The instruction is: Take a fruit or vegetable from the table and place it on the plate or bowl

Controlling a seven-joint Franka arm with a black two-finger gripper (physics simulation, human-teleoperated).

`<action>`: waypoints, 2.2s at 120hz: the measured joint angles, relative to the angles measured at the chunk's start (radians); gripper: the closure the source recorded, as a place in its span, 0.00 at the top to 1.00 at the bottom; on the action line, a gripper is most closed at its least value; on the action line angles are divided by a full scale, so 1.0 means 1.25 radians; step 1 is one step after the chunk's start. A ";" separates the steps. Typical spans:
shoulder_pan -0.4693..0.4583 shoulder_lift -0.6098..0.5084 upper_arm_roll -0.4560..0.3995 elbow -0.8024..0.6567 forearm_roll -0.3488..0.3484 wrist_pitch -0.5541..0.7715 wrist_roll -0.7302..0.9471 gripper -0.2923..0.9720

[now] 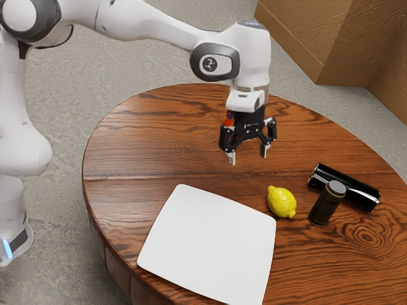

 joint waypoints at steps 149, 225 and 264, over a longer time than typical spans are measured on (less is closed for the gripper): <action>-0.289 -0.098 0.313 -0.008 0.014 0.307 0.030 0.75; -0.386 -0.193 0.428 0.051 0.042 0.417 0.039 0.74; -0.422 -0.226 0.468 0.074 0.041 0.466 0.037 0.74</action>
